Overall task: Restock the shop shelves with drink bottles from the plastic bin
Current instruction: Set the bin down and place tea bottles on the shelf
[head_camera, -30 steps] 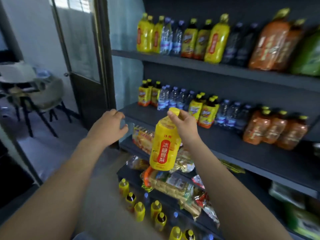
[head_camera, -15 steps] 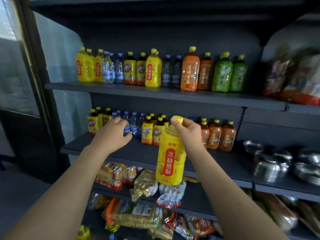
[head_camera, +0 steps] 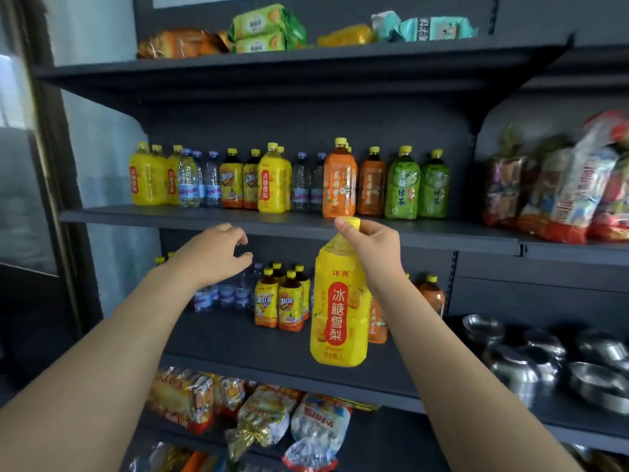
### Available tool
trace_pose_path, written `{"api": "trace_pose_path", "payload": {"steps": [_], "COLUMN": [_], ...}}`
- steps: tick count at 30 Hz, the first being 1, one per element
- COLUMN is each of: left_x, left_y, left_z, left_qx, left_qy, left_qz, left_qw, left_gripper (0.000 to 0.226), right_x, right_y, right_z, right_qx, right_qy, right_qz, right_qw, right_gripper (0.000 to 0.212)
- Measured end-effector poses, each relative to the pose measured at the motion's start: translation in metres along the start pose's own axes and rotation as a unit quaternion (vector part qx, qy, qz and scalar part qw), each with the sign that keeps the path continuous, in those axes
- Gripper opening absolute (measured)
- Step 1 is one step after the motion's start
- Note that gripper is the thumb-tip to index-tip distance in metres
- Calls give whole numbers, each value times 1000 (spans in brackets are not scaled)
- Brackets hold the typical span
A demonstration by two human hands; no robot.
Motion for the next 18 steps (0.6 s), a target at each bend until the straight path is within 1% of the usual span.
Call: {"api": "trace_pose_path", "payload": {"steps": [1,4,6,9,10,14,18], "left_x": [-5,-21,-31,-53,-63,-104,-150], "left_y": [0,-3,-11,-32,-41,-82,-132], "left_z": [8,31,41,49,51,51,45], "left_qx": [-7,-19,-24,-29,-30,-22,-1], "left_qy": [1,12,15,20,25,28,18], "left_qz": [-1,-6,-2,-4,-8,-21,-39], "left_qw": [1000,1000,1000,999,999,999,999], "left_gripper": [38,37,36,36,36,31,29], "right_x": [-4,-14,-21,-34,-39,-71,-113], "right_y": [-8,-30,-46,-66,-71,-85,-101], "right_z": [-1,-10,-21,-42,-50,-90,-132], "right_qx": [-2,-7,-13,-21,-23,-9,-34], "right_qy": [0,8,15,24,28,39,59], "right_qz": [5,15,31,44,46,67,61], "right_qw": [1000,1000,999,999,998,997,996], "right_gripper": [21,33,37,61,61,39,38]}}
Point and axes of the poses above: each hand's wrist, its own x-axis away from the middle knuckle, its own z-axis out of the back of the hand, y = z × x, the point moved 7 cm from there along -x, towards the middle knuckle, and after that the axes turned 4 degrees about x, right-handed, at the moved point
